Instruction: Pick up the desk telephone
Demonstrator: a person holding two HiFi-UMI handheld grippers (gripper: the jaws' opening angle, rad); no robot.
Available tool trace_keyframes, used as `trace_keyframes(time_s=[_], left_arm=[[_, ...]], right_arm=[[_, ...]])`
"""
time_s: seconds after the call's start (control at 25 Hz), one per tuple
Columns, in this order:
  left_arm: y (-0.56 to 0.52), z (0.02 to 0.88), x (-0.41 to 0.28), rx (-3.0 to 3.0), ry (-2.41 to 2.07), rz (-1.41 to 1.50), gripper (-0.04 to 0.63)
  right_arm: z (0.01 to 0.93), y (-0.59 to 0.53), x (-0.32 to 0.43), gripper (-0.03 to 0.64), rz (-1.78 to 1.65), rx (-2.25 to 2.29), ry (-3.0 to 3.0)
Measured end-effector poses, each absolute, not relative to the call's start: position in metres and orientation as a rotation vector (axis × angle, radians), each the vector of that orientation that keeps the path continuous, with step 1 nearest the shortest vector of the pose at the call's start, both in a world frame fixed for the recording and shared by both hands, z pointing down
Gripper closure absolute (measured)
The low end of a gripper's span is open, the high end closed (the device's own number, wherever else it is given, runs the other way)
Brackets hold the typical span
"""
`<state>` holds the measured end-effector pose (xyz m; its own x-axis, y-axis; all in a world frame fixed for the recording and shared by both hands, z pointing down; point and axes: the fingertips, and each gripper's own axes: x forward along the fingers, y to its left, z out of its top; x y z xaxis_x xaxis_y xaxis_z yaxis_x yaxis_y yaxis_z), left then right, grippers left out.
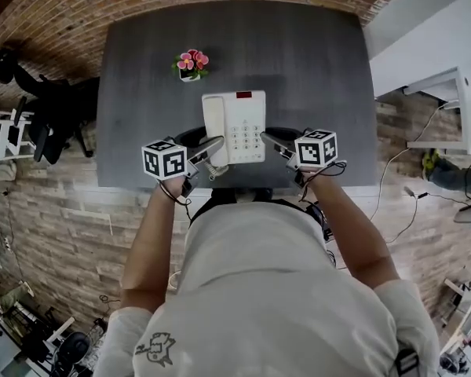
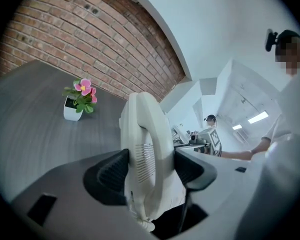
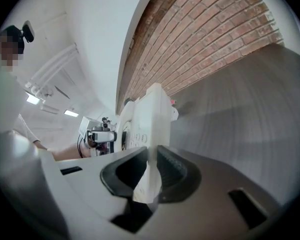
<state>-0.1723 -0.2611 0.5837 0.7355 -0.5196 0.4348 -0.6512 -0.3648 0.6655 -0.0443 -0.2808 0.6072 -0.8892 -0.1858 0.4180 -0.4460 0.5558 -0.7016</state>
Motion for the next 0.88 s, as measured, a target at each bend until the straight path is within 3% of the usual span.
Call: trace_keyframes(time_s=[0.88], left_arm=[[-0.209,0.531,-0.147,2.042,-1.067,0.121,0.291]], right_arm=[[0.555,-0.248,-0.023,0.551,1.134,0.375,-2.599]])
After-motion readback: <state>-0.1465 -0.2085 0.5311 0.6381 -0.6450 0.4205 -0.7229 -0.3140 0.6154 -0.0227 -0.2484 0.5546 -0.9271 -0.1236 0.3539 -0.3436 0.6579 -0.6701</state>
